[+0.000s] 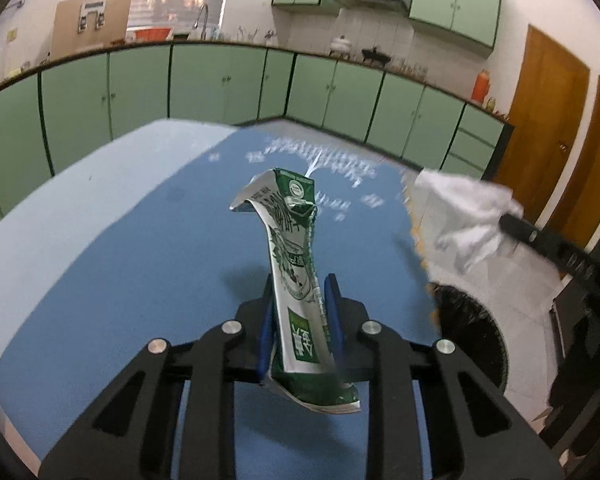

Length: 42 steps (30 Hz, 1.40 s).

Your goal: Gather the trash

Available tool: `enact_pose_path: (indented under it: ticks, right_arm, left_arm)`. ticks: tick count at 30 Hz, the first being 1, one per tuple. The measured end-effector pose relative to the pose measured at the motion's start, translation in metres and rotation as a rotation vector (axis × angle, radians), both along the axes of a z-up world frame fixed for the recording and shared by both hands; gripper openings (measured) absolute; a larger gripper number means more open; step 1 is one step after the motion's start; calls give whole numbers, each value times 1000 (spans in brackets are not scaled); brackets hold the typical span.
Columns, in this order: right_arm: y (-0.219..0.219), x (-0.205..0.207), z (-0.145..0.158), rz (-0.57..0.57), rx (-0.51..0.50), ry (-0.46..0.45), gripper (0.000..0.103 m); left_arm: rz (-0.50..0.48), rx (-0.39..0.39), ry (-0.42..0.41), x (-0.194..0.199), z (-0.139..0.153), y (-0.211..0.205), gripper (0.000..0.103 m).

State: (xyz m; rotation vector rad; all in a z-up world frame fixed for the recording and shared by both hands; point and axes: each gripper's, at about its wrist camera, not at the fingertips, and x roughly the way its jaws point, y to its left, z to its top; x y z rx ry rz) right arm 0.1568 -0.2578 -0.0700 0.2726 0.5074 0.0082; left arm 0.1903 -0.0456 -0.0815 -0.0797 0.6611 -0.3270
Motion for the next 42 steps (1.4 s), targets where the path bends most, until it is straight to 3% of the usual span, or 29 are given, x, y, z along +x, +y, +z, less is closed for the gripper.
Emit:
enact_pose_path:
  ticks: [6,13,19,25,33,36,42]
  right_arm:
    - [-38,-27,3,-98,-11,-8,5]
    - [-89,-63,-7,-239,-37,13,5]
    - [-121,-79,-34,-331,-38,62,5]
    - [-145,-83,-66,-378,-17,118,5]
    - [-173,-70,-93,-391,52,177,16]
    - [-183,-64,-94,-404,81,178,20]
    - [-183,-68,-88,-416,71,154,30]
  left_arm:
    - [-97,-31,-54,-10,19,-47,22]
    - [-233,-57,-84,-20,21,-133,22]
    - [-315,-37,-76,-28,-9,-200,22]
    - [-405,-19,-12,-21,-49,-247,23]
    - [-473,-27,95,14,-88,-274,32]
    - [-476,-19,96,20,-89,-278,43]
    - [-444,-30,61,19,-74,-267,46]
